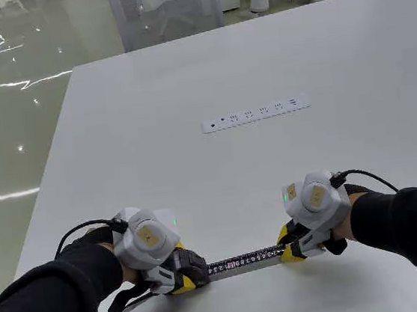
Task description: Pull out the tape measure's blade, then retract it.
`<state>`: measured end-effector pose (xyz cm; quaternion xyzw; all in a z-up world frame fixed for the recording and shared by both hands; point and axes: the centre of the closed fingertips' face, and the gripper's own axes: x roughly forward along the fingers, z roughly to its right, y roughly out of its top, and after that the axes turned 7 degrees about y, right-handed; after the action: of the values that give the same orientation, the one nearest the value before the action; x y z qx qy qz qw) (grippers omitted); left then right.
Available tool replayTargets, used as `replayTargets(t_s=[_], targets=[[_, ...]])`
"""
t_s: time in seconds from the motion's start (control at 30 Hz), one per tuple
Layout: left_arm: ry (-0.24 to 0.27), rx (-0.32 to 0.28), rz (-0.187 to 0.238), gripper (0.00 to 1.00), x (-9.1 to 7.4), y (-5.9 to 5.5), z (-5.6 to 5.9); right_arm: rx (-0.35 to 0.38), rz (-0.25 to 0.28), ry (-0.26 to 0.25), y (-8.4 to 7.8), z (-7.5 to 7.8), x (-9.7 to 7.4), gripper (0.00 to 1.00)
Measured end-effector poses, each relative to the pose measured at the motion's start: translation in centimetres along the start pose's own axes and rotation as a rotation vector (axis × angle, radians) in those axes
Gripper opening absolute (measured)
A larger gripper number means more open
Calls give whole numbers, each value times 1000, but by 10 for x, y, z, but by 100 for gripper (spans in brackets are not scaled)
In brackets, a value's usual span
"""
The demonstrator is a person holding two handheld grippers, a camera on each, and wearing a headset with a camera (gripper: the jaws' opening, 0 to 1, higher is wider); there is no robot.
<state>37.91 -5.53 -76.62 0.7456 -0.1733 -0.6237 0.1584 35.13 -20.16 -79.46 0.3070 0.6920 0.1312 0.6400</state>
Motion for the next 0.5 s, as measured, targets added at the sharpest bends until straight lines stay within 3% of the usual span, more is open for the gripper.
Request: replayTargets(t_s=[0.5], targets=[[-2, 0, 0, 32, 0, 0, 0, 4, -8, 1, -5, 1, -4, 8]])
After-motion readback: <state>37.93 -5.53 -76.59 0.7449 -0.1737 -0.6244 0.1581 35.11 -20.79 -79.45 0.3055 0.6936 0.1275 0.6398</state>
